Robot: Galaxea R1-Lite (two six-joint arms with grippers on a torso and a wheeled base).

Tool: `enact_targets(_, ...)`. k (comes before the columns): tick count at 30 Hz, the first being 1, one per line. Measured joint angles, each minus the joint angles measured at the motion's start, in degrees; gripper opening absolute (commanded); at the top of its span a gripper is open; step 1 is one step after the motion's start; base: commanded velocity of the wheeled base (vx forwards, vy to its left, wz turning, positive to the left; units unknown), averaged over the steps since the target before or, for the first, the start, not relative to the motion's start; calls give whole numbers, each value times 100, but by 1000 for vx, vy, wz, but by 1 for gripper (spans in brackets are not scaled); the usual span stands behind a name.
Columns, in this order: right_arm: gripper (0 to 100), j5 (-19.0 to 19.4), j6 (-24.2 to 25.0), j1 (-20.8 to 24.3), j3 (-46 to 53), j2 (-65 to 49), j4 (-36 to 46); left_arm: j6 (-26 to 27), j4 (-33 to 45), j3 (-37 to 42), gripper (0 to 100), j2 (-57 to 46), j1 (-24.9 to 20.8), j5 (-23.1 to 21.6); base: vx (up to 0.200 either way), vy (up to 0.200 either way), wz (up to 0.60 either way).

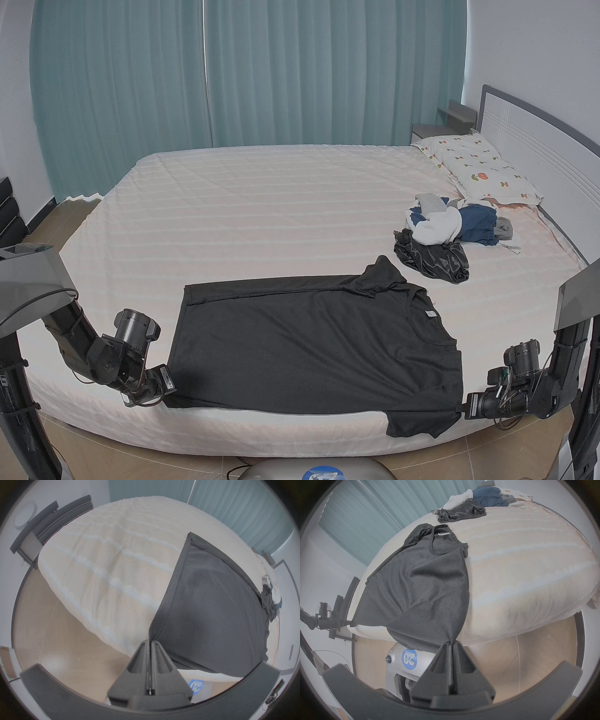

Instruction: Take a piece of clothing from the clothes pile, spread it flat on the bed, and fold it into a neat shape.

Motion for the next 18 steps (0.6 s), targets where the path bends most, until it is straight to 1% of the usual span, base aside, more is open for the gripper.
enact_targets(3,0,32,-61,-62,123,-23,-55,179,218,27,0,-6,17,-2,0,0,0)
enact_targets(8,0,46,-69,-71,197,-28,-152,235,251,63,0,-23,24,-52,0,0,0)
enact_targets(12,0,55,-72,-62,204,-20,-158,240,202,85,0,-72,44,-217,0,0,0)
enact_targets(15,0,57,-74,-51,210,-20,-161,245,196,96,0,-146,66,-439,0,0,0)
enact_targets(16,100,60,-74,-46,217,-20,-161,265,216,107,0,-194,77,-482,0,0,0)
enact_targets(18,100,57,-69,-44,219,-20,-161,361,249,127,0,-260,100,-503,0,0,0)
